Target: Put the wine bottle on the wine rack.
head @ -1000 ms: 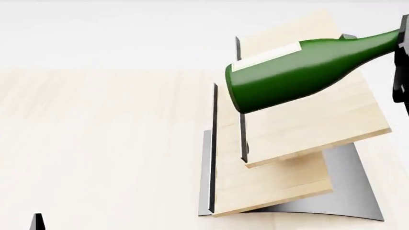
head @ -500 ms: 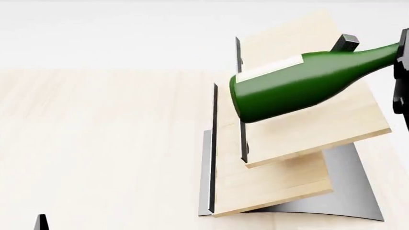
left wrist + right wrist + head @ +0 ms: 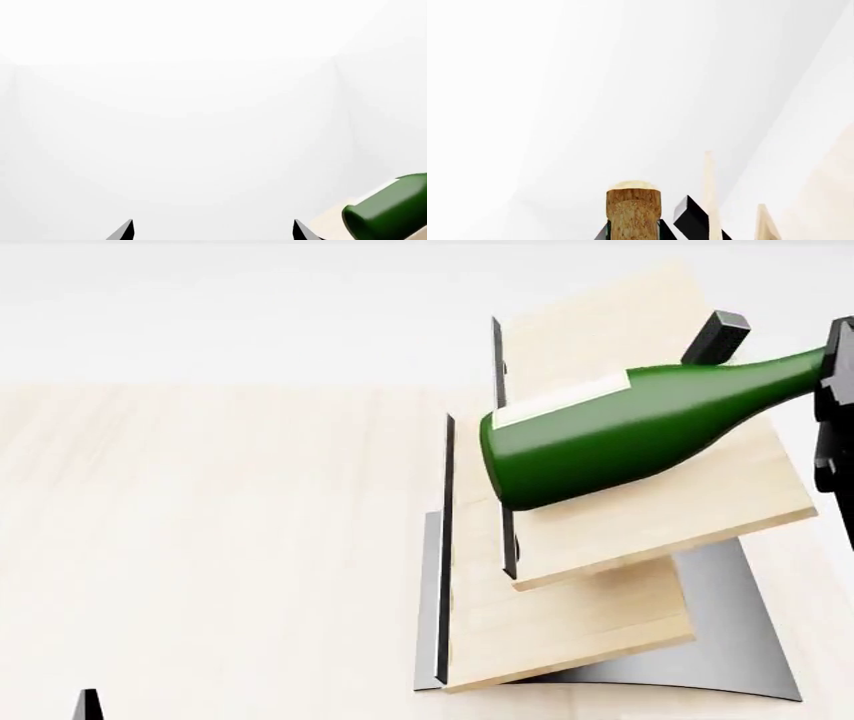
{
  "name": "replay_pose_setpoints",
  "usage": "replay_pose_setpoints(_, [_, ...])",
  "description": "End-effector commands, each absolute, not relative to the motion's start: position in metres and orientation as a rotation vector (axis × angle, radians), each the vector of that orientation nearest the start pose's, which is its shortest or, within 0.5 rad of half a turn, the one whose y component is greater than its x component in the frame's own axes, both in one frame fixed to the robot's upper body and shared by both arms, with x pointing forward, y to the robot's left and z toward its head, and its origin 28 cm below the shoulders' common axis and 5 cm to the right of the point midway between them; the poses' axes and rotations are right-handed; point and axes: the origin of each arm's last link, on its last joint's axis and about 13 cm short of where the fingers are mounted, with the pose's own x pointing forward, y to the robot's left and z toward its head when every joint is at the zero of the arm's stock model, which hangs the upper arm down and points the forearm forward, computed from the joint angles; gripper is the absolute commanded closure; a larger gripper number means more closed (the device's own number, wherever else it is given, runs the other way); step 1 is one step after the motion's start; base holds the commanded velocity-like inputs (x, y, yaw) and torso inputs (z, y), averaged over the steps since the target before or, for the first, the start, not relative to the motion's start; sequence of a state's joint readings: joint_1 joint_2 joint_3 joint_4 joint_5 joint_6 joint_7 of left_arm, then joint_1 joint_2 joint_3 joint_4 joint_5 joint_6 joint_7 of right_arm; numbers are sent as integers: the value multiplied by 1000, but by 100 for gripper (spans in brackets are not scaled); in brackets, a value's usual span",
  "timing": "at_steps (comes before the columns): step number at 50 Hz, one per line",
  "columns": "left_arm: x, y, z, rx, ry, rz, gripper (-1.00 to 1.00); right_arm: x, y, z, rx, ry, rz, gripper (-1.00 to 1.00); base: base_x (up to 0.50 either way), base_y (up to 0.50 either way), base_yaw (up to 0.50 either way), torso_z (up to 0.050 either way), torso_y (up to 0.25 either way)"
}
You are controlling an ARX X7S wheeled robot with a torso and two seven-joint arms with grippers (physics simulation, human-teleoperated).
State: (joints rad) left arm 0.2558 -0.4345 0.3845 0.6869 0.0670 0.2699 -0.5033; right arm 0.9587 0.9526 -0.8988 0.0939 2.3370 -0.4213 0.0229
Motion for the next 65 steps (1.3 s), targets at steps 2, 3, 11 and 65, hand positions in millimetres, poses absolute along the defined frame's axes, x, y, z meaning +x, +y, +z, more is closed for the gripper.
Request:
replay_pose_setpoints(2, [127,191,116,46,-638,-78,-100,314,-224,228,1158,-272,167,100,0,0,0,0,0])
replay_pose_setpoints(3, [127,191,116,46,-638,-78,-100,314,-223,227,1158,-270,170,100,0,0,0,0,0])
replay_pose_setpoints(11, [127,191,115,46,-637,-79,-100,315,-223,224,1158,-264,170,100,0,0,0,0,1])
replay_pose_setpoints(65, [127,190,115,47,-637,-79,-100,308,-232,216,1170,-277,160,-100,0,0,0,0,0])
